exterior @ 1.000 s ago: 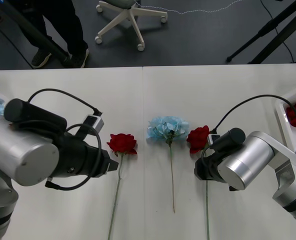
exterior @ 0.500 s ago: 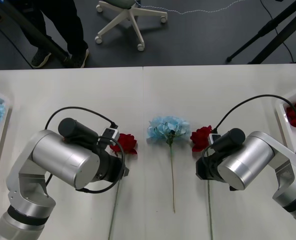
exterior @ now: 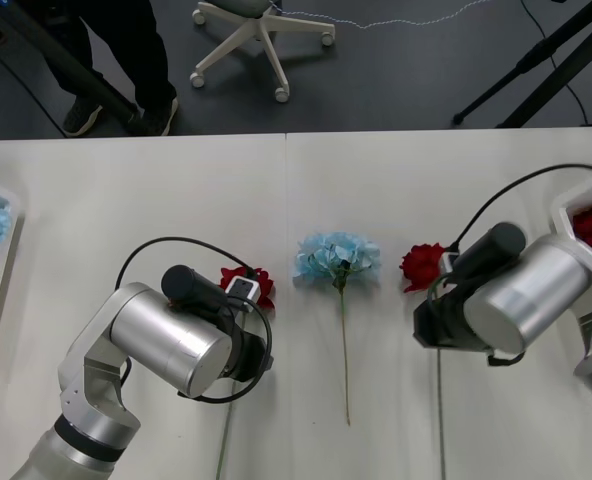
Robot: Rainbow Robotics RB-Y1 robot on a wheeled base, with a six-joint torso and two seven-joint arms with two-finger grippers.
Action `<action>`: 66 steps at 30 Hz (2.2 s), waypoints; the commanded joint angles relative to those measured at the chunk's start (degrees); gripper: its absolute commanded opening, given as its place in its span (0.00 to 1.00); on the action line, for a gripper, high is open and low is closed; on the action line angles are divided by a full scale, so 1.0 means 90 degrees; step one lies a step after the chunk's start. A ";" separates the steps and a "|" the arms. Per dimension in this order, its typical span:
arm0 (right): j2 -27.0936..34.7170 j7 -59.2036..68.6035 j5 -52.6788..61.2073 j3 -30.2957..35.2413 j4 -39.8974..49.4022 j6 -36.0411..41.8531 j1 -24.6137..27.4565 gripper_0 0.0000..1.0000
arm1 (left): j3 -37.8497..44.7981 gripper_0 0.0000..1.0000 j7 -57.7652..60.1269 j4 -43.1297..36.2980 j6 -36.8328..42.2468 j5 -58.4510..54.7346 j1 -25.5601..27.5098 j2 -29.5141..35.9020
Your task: Put the red flowers into the right box and the blue flowers into the left box
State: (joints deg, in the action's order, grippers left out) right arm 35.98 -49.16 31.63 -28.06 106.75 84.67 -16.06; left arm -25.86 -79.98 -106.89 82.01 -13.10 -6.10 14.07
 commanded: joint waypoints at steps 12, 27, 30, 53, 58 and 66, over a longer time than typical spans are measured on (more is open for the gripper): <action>0.1168 -0.2966 0.0958 0.3255 0.0580 0.1627 -0.0052 0.00 | -0.0350 1.00 0.0859 0.0529 -0.0869 0.0470 -0.0191 -0.0196; 0.1539 -0.5495 0.0470 0.5140 -0.1129 0.1442 -0.0150 0.00 | -0.0476 0.05 0.0859 0.0900 -0.1241 0.1026 -0.0172 -0.0323; 0.1627 -0.5974 0.0275 0.5393 -0.1451 0.1178 -0.0140 0.00 | -0.0564 0.00 0.0869 0.0910 -0.1250 0.1319 -0.0142 -0.0323; 0.1676 -0.6364 -0.0448 0.4954 -0.3531 -0.1693 -0.0218 0.00 | -0.0193 0.00 0.0947 0.0324 -0.1114 0.0772 -0.0152 -0.0255; 0.1657 -0.6364 -0.0380 0.4837 -0.3795 -0.1947 -0.0218 0.00 | 0.0324 0.00 0.0898 -0.0272 -0.0332 -0.0468 -0.0416 -0.0030; 0.1657 -0.6384 -0.0360 0.4817 -0.3795 -0.1937 -0.0228 0.55 | 0.1994 0.00 0.0732 -0.1004 0.0527 -0.3573 -0.0679 0.0136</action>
State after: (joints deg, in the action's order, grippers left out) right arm 48.00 -106.73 28.16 15.95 71.99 67.60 -16.50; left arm -13.01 -75.79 -113.69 85.93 -39.66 -9.75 13.91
